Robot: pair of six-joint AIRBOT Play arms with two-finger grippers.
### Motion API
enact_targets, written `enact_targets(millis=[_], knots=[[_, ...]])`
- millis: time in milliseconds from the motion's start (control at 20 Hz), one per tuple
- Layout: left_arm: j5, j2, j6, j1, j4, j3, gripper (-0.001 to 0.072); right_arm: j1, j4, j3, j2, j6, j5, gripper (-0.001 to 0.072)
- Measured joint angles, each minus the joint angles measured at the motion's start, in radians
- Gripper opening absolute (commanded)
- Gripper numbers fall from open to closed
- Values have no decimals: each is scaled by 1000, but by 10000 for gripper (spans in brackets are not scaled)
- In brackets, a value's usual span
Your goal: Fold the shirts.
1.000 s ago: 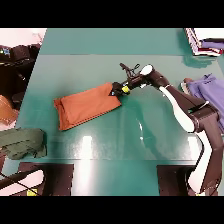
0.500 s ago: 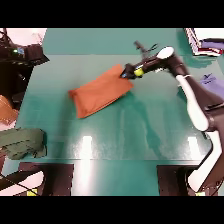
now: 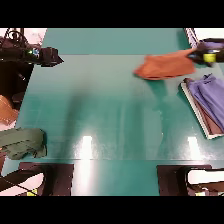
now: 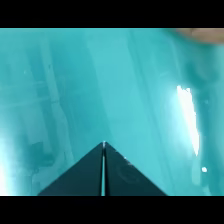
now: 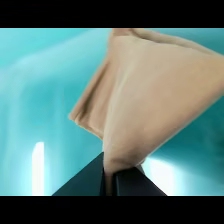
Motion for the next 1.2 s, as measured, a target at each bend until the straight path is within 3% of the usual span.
enact_targets(millis=[250,500,800,1200], knots=[[6,-2,-6,-7,-2,0,24,-200,-37,-79,109,12,-46,21],[7,-2,-8,-9,-3,0,24,-246,-45,22,134,18,-57,21],[-1,-2,-8,-9,-3,0,24,-304,-61,155,158,56,63,21],[-11,-2,-4,-9,-3,0,24,-436,-254,-125,399,90,157,24]])
